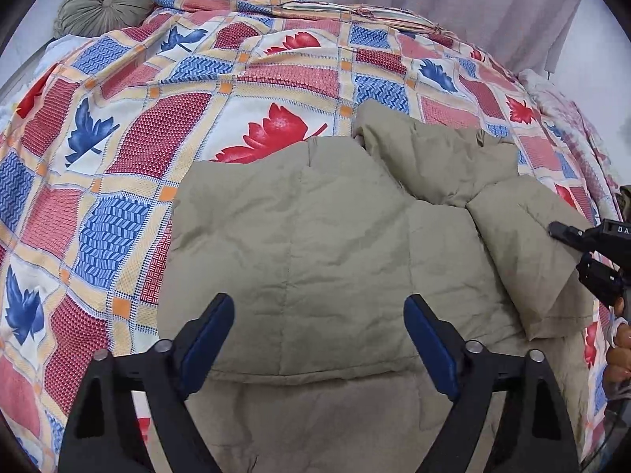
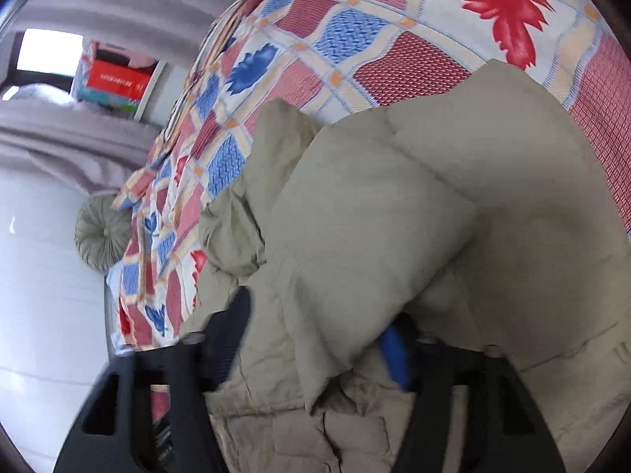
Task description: Fold large clothes
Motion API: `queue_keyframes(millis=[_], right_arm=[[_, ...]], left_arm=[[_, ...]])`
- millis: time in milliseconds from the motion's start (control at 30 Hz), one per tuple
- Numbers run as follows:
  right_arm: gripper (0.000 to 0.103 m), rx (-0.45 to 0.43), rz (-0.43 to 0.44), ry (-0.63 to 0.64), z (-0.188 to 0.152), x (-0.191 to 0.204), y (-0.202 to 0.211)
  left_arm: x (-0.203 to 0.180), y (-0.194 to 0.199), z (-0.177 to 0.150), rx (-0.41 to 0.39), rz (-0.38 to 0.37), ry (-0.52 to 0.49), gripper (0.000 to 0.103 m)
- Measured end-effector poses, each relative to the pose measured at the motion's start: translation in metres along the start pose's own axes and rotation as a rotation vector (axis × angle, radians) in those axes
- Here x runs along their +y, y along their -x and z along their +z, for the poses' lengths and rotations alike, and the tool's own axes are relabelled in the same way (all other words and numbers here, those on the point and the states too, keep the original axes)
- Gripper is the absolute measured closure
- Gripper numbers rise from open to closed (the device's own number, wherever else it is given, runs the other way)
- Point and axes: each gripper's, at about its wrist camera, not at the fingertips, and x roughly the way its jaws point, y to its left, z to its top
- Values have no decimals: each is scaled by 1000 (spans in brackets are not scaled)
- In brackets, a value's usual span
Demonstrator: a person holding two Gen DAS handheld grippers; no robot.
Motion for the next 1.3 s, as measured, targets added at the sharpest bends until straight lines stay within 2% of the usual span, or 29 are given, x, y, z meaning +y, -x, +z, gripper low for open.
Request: queue_keyframes(millis=[33,100,233,300,333,400,433,467,533,600,733,800,833,867,900,933,967,1033,1100,1167,1300], right_arm=[[93,-1,10,30,1,9,-4],[93,8,14,181,-4,41,-11],[93,99,-16,461,-42,101,-41],[93,154,-52,563,-67,115,-57],[89,185,-67,602,-80,118,-65],[89,250,-134,671,-102,119,-82],[77,281,-161,695,-110,118,-88],[52,308,-177,710,-117,115,-92],[27,331,-158,715,-124,110,-87],[27,321,-149,718,-127,103,-72],[27,251,-215,657,-115,66,-27],[28,225,-258,609,-106,38,-1],[37,216,-279,588,-102,23,10],[59,216,-304,576,-97,9,20],[69,221,-340,566,-93,-4,25],[78,229,-379,551,-89,-17,27],[82,226,-393,537,-84,-30,32],[90,203,-412,504,-74,-47,36],[90,156,-444,500,-61,-51,37],[90,82,-497,520,-45,-48,40],[94,-5,-508,471,-16,-48,51]], left_arm=[[2,1,1,2,-6,2,16],[9,3,2,1,-30,11,16],[21,8,5,-7,-93,65,16],[25,8,7,-10,-138,101,16],[26,8,7,-11,-157,111,16],[23,5,9,-6,-191,120,16],[20,3,9,0,-209,123,16],[17,1,9,9,-238,125,16],[9,-3,9,26,-294,127,16],[2,-7,8,44,-327,127,16],[-7,-31,6,98,-323,131,16],[-10,-46,4,131,-317,135,16],[-13,-54,3,145,-311,134,19],[-16,-61,1,156,-300,127,36],[-20,-68,0,176,-286,112,48],[-24,-74,1,195,-286,103,74],[-30,-79,1,213,-308,102,91],[-39,-77,4,198,-289,95,93],[-46,-65,13,139,-245,71,93],[-45,-55,21,94,-233,70,93],[-42,-68,21,134,-187,27,93]])
